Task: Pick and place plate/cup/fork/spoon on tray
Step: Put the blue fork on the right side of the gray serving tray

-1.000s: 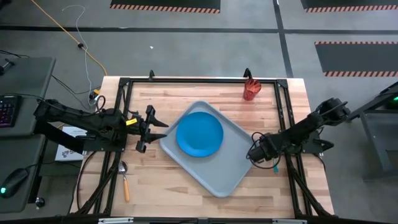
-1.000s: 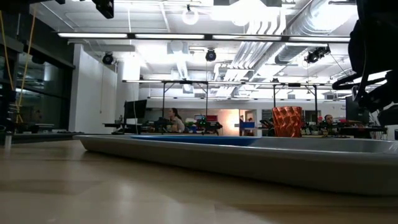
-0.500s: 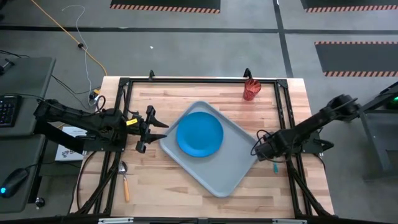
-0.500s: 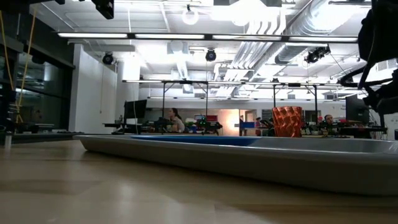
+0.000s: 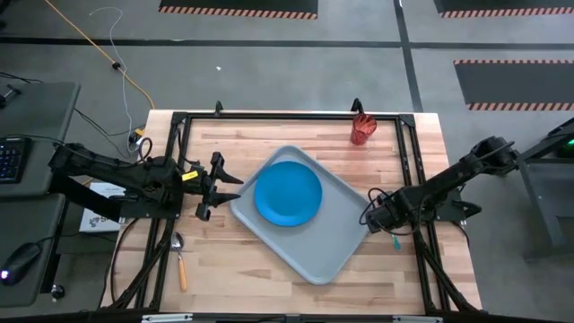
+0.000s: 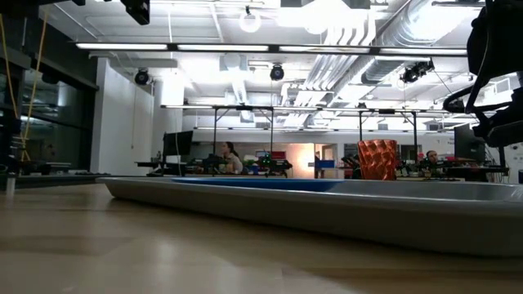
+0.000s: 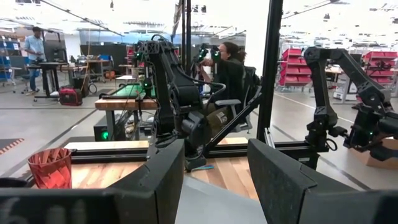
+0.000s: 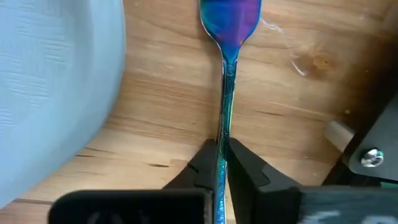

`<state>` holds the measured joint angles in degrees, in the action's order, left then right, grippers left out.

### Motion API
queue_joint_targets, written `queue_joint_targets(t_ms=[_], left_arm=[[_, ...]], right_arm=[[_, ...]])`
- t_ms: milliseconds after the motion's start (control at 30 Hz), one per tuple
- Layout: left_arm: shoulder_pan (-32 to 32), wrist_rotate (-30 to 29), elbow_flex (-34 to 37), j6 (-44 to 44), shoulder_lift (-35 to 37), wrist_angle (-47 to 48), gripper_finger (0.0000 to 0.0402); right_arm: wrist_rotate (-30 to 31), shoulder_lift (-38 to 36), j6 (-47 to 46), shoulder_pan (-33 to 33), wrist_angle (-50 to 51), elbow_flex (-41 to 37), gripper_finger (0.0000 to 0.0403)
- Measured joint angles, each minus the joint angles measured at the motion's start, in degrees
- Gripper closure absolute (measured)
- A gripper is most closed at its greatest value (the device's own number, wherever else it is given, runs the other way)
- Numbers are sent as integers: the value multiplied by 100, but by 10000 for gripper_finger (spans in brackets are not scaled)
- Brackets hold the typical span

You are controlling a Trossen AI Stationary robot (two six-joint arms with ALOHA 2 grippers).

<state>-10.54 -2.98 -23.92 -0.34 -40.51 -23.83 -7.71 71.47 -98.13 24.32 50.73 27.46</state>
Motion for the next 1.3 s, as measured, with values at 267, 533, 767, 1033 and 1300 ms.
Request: queue_joint_targets(t_ms=[267, 533, 767, 1033, 1300], left_arm=[[0, 0, 0, 101, 0, -11, 234], [0, 0, 0, 101, 0, -13, 234], [0, 0, 0, 101, 0, -12, 234], [-1, -292, 0, 170, -152, -62, 234], [4, -1422, 0, 562, -1091, -746, 234]], right_arm=[[192, -106, 18, 11, 631, 507, 398], [1089, -91, 63, 48, 1716, 1638, 401], [3031, -80, 870, 375, -124, 2223, 402], [5419, 624, 4531, 311, -4242, 2229, 402], [5601, 1599, 7349, -394, -7367, 2229, 402]])
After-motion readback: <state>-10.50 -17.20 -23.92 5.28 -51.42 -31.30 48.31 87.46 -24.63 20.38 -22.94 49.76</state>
